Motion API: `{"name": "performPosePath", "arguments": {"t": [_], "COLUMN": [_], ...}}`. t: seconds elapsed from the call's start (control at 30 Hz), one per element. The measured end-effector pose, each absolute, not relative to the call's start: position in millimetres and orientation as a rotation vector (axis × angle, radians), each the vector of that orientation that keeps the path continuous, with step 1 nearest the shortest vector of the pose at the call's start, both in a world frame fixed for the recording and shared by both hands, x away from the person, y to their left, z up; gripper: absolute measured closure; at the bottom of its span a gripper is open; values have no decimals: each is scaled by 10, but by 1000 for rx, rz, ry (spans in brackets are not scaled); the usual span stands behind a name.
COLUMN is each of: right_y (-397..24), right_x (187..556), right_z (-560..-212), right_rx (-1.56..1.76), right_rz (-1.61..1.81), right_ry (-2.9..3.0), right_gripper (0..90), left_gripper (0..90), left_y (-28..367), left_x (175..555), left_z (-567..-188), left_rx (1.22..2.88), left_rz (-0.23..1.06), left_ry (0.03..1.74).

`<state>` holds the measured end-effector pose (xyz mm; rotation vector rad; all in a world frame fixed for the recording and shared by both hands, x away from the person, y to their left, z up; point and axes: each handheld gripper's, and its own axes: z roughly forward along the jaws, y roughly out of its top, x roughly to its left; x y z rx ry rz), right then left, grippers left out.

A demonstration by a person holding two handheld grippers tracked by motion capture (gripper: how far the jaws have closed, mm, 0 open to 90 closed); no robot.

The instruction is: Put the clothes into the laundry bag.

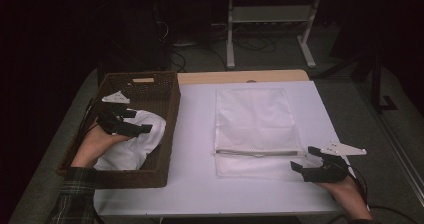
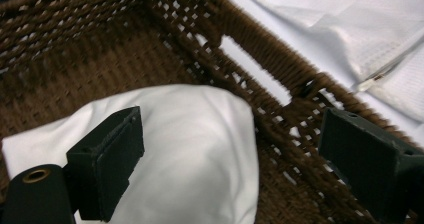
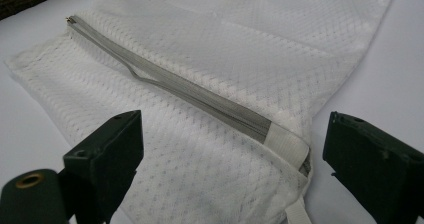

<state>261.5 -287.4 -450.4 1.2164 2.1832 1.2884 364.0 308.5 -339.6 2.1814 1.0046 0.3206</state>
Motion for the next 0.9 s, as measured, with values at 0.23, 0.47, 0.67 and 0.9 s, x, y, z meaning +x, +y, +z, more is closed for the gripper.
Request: {"name": "performPosePath", "arguments": {"t": [0.23,0.47,0.67,0.9], "right_y": [-2871,-2869,-2867,-2872], "right_x": [2616,2619,2621,2623], "right_z": [-4510,-4513,-4519,-4523], "right_rx": [1217,1217,1219,1219], "right_rz": [1287,1287,1285,1281], "right_ry": [2187,2189,2192,2192], "right_gripper": [88,88,88,88], "left_gripper": [106,108,106,108], "left_y": [3160,3198,3188,3233], "left_x": [3670,3720,3742,3764], "left_z": [-3450,-3599,-3703,-3820], "left_rx": [2205,2278,2344,2412], "left_rz": [351,335,348,324], "left_ry": [1040,1060,1080,1121]}}
